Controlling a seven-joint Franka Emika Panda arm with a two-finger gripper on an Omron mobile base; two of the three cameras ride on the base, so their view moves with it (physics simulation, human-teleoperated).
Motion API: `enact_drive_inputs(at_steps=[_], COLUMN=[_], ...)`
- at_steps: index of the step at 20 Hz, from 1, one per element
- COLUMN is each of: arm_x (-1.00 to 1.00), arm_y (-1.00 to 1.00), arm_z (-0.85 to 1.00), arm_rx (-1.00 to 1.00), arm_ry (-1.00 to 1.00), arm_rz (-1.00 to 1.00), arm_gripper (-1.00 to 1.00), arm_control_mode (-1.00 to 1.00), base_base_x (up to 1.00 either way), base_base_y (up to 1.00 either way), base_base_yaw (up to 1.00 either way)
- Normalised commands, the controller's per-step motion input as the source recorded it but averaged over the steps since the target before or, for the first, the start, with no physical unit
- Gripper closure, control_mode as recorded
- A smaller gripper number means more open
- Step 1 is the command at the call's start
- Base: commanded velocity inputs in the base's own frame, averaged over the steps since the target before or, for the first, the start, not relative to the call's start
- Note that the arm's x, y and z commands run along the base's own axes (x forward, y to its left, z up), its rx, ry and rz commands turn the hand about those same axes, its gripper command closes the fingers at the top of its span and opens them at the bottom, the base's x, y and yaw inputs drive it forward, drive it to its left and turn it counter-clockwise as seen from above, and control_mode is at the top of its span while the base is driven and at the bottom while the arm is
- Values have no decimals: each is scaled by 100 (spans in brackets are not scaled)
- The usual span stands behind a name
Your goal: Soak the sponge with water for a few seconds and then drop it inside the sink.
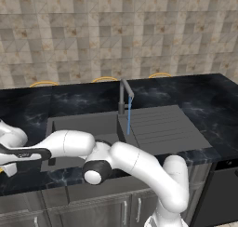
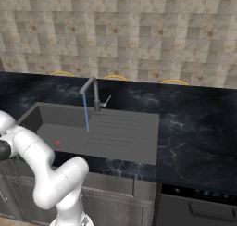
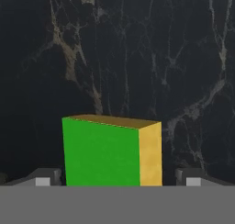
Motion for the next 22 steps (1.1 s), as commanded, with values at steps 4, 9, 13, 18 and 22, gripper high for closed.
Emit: enact_drive_inputs(at_steps=[4, 9, 13, 18, 22], arm_x=[2, 0, 0, 0, 0], arm_y=[17, 16, 4, 0, 0], arm_z=[-19, -9, 0, 0, 0], arm_rx=[0, 0, 0, 0, 0], arm_ry=[2, 1, 0, 0, 0], arm_rz=[0, 0, 0, 0, 1], arm_gripper=[-100, 100, 100, 100, 100], arm_control_mode=[-100, -100, -100, -100, -100], base_base_x=[0, 0, 0, 0, 0], base_base_y=[0, 0, 0, 0, 0], base_base_yaw=[0, 0, 0, 0, 0])
